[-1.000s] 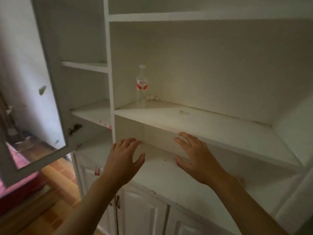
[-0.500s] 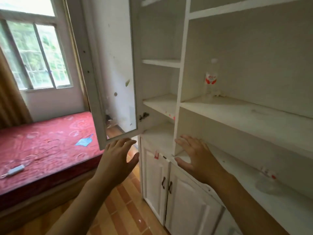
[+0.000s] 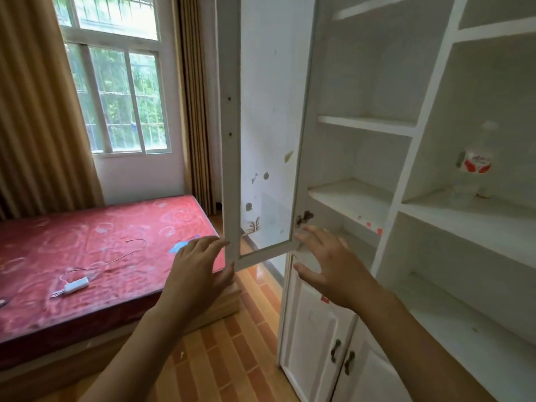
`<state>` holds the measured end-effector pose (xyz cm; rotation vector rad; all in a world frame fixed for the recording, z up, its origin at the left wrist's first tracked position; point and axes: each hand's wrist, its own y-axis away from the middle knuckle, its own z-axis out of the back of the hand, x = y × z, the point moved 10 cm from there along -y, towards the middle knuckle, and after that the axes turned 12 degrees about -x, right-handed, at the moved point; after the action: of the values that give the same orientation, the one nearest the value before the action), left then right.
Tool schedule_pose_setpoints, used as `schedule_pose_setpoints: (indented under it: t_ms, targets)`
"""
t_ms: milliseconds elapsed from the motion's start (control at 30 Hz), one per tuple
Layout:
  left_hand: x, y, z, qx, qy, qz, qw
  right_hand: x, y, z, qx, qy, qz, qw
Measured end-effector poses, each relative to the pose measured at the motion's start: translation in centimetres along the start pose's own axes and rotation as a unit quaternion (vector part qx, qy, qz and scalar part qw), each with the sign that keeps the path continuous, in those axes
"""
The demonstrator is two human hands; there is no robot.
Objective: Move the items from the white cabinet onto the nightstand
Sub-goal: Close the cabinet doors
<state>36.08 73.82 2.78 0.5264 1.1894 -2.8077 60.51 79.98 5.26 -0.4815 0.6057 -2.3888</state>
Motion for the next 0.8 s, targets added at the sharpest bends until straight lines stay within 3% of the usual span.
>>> schedule_pose_setpoints:
  t_ms: [400, 633, 800]
  targets:
    - [14.3, -11.3, -2.5, 0.003, 0.026, -0.024, 0.999, 6.6, -15.9, -6.8, -0.025, 0.038, 0.018, 0.999]
    - [16.3, -16.2, -5.4, 0.000, 0.069, -0.040, 0.997, 7.5, -22.2, -8.7, -0.032, 0.065, 0.040, 0.997]
    - [16.7, -19.3, -7.5, -0.004, 0.077, -0.048, 0.996, 7.3, -27.2, -8.1, -0.090, 0.081, 0.089, 0.989]
